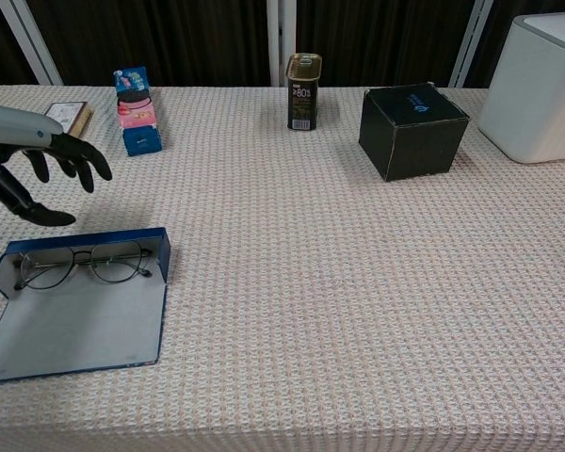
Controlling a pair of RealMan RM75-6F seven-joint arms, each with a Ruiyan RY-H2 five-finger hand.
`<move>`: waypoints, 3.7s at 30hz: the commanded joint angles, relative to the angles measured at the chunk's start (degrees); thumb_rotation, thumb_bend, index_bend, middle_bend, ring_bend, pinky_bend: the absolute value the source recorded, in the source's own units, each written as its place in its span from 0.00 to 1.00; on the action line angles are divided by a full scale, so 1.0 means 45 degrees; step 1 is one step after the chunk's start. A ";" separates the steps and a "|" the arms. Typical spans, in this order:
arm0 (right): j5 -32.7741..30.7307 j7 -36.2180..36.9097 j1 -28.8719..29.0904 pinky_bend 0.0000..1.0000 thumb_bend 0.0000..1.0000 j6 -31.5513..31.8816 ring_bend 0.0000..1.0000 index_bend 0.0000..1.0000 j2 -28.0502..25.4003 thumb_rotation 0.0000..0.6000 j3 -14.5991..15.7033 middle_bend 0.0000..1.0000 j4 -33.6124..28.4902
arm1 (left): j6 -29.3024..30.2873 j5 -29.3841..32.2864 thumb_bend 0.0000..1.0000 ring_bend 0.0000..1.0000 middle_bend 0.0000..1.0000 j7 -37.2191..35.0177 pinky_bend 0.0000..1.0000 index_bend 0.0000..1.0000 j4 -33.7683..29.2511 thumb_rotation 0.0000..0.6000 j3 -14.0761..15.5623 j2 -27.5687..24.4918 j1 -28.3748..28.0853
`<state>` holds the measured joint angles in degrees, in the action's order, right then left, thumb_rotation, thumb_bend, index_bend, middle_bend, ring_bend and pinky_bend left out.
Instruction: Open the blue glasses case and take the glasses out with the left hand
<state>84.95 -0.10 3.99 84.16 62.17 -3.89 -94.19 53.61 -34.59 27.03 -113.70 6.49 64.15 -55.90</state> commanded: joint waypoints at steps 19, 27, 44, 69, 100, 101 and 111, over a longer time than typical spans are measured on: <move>0.0123 0.0159 0.0038 0.00 0.32 0.0024 0.00 0.00 -0.0254 1.00 -0.0026 0.00 -0.0211 | 0.2967 -0.1510 0.26 0.12 0.21 0.0147 0.22 0.29 -0.0005 1.00 -0.0447 0.2248 0.2593; 0.0030 0.0169 0.0024 0.00 0.32 -0.0002 0.00 0.00 -0.0345 1.00 -0.0037 0.00 -0.0259 | 0.3433 -0.2404 0.31 0.12 0.32 -0.0059 0.22 0.23 0.0470 1.00 -0.0747 0.2911 0.3193; -0.0138 0.0313 0.0057 0.00 0.32 -0.0211 0.00 0.00 -0.0249 1.00 -0.0003 0.00 -0.0093 | 0.2869 -0.2819 0.31 0.13 0.36 -0.0077 0.22 0.21 0.1139 1.00 -0.1214 0.3555 0.3691; -0.0226 0.0283 0.0090 0.00 0.32 -0.0375 0.00 0.00 -0.0162 1.00 0.0037 0.00 0.0008 | 0.2232 -0.3429 0.35 0.15 0.42 -0.0074 0.22 0.21 0.1781 1.00 -0.1461 0.3828 0.4097; -0.0347 0.0296 0.0127 0.00 0.32 -0.0478 0.00 0.00 -0.0102 1.00 0.0015 0.00 0.0092 | 0.2007 -0.3823 0.37 0.19 0.50 -0.0058 0.22 0.21 0.2150 1.00 -0.1787 0.4020 0.4382; -0.0344 0.0297 0.0130 0.00 0.32 -0.0476 0.00 0.00 -0.0097 1.00 0.0012 0.00 0.0094 | 0.2017 -0.3841 0.37 0.19 0.50 -0.0060 0.22 0.22 0.2146 1.00 -0.1801 0.4017 0.4389; -0.0414 0.0313 0.0133 0.00 0.32 -0.0489 0.00 0.00 -0.0065 1.00 -0.0017 0.00 0.0159 | 0.2581 -0.4726 0.37 0.20 0.51 0.0159 0.22 0.22 0.2756 1.00 -0.2053 0.4174 0.4422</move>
<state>83.08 1.31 4.59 81.96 61.87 -3.97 -93.47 64.60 -55.05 27.39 -102.05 -2.54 82.60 -36.04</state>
